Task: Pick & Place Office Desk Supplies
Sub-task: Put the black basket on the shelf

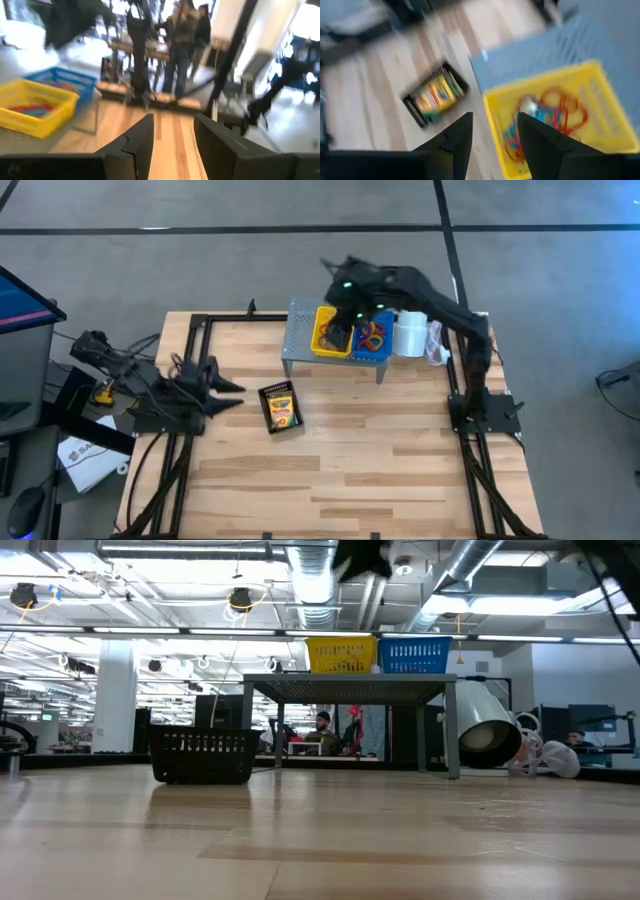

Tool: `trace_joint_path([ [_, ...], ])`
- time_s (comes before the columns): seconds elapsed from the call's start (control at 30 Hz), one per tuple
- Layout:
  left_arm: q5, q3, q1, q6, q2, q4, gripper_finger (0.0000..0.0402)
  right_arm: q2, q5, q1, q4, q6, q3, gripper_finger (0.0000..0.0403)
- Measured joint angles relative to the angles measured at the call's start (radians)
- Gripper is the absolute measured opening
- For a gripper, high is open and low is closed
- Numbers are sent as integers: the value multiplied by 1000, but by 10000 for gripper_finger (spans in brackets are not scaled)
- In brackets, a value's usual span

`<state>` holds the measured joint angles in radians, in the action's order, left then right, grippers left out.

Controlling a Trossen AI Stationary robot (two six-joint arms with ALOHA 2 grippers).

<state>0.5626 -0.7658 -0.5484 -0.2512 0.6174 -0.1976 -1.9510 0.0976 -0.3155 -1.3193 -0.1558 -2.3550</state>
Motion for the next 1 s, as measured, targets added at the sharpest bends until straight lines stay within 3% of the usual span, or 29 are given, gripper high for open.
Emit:
trace_joint_path([
  [0.17,-33,0,0,6,146,-6,135,147,-57,65,77,-77,0,134],
  [0.3,-61,-52,42,-10,299,-48,135,270,-191,172,70,-149,2,124],
  [0.47,-254,-182,136,-45,503,-224,135,378,-380,322,-18,-234,3,121],
  [0.57,-294,-264,168,-45,628,-384,135,419,-452,402,-81,-271,3,121],
  [0.73,-342,-370,231,-63,812,-554,135,449,-465,508,-191,-289,4,120],
  [1.0,-513,-426,330,-69,958,-602,155,471,-508,624,-250,-300,5,120],
])
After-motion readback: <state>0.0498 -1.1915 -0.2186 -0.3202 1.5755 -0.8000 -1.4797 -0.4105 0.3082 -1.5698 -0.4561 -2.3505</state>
